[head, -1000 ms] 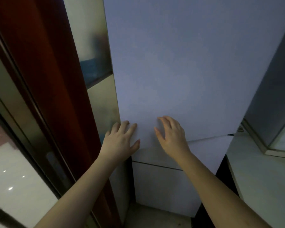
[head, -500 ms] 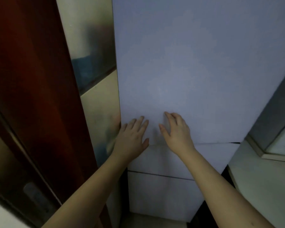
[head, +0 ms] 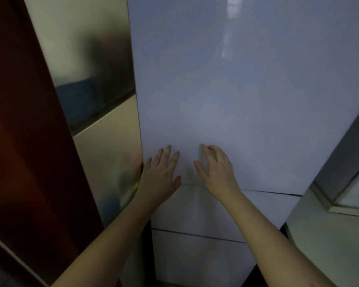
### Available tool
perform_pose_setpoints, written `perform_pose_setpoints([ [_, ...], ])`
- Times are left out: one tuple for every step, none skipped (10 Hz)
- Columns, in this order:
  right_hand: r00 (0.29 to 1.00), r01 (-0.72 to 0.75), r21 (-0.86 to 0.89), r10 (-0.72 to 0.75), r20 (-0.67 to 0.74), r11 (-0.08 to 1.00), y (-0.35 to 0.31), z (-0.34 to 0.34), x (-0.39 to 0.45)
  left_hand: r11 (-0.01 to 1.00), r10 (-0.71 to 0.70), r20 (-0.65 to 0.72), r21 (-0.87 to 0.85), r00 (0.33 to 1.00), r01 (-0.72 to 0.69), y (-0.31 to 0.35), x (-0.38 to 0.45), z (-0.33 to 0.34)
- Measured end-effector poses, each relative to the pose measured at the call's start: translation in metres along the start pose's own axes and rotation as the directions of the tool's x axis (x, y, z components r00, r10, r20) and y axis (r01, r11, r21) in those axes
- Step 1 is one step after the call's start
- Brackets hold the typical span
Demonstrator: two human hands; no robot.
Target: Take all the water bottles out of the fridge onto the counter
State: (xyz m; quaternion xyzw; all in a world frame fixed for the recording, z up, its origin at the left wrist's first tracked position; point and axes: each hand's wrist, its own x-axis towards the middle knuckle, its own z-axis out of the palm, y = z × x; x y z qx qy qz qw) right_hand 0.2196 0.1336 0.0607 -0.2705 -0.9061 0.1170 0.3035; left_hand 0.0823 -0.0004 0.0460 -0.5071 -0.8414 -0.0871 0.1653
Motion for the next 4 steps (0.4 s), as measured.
perform_pose_setpoints([
  [1.0,-0.004,-0.006,0.004,0.025,1.0,0.009,0.0,0.006,1.0,-0.004,0.004,-0.016,1.0,0.004,0.003,0.008,0.002],
  [0.999,0.026,-0.006,-0.026,0.044,1.0,0.016,0.001,0.008,1.0,-0.015,-0.003,-0.011,1.0,0.015,0.006,0.012,0.005],
  [0.998,0.045,0.005,-0.045,0.048,0.999,0.015,-0.002,0.004,1.0,-0.016,-0.007,-0.01,1.0,0.016,0.013,0.012,0.004],
  [0.999,0.047,0.027,-0.047,0.022,0.999,0.019,-0.006,0.003,0.999,-0.041,0.009,0.018,0.999,0.041,0.019,0.012,0.002],
])
